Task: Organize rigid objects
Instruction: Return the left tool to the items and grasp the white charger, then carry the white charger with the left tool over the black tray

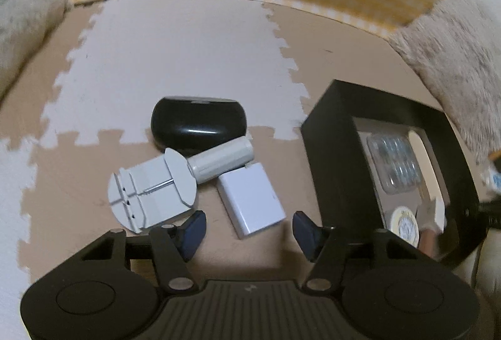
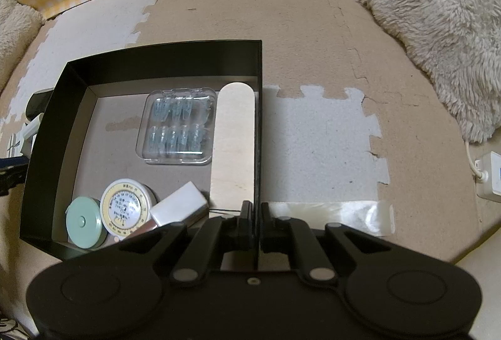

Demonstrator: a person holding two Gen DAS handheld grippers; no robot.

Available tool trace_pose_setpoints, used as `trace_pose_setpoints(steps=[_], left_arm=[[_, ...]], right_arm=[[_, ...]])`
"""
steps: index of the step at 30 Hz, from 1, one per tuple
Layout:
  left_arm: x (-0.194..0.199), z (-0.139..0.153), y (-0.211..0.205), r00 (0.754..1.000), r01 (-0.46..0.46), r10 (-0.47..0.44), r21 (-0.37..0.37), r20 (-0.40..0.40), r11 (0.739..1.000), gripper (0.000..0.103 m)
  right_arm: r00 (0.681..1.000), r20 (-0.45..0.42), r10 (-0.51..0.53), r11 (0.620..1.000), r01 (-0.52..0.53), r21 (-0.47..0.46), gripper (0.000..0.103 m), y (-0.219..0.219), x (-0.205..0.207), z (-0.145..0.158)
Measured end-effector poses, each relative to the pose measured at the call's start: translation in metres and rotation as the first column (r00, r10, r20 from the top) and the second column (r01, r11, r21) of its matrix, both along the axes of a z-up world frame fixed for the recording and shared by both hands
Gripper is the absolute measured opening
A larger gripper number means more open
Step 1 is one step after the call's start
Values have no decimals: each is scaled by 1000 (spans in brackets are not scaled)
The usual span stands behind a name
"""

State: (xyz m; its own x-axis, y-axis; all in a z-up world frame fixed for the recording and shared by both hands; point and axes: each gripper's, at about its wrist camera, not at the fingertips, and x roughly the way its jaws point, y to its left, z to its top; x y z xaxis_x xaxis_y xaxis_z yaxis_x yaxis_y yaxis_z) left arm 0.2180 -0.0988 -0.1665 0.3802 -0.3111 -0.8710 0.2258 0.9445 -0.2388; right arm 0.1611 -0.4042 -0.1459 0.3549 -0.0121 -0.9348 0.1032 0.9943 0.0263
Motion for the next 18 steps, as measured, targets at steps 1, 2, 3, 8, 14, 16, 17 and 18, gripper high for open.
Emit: trace_pose_setpoints(steps=[1,2,3,8,14,16,17,18], left_arm=[[1,-2,1,1000,-21,21,-11,2,1000,61],[2,-2,1,999,-32,32,-19,15,999,61],[4,-2,0,999,-37,38,-22,24,999,61],[9,-4,-7,997,-34,33,13,72,999,57],[11,0,-5,998,45,-47,43,47,998,40],[9,0,-3,996,82,-84,58,30,995,39],[8,1,-1,994,101,-103,67,23,993,39],[6,1,0,993,116,-118,74,16,990,39]], right_arm=[[1000,0,1,1000,-1,-1,6,0,0,0],[1000,-1,1,1000,-1,-1,6,0,0,0],[1000,-1,2,1000,-2,-1,6,0,0,0],[1000,-1,1,1000,-1,-2,6,0,0,0],[1000,0,1,1000,-1,-2,6,0,0,0],[1000,0,1,1000,-1,-1,6,0,0,0],[1000,0,1,1000,-1,-1,6,0,0,0],[1000,0,1,1000,-1,-1,6,0,0,0]])
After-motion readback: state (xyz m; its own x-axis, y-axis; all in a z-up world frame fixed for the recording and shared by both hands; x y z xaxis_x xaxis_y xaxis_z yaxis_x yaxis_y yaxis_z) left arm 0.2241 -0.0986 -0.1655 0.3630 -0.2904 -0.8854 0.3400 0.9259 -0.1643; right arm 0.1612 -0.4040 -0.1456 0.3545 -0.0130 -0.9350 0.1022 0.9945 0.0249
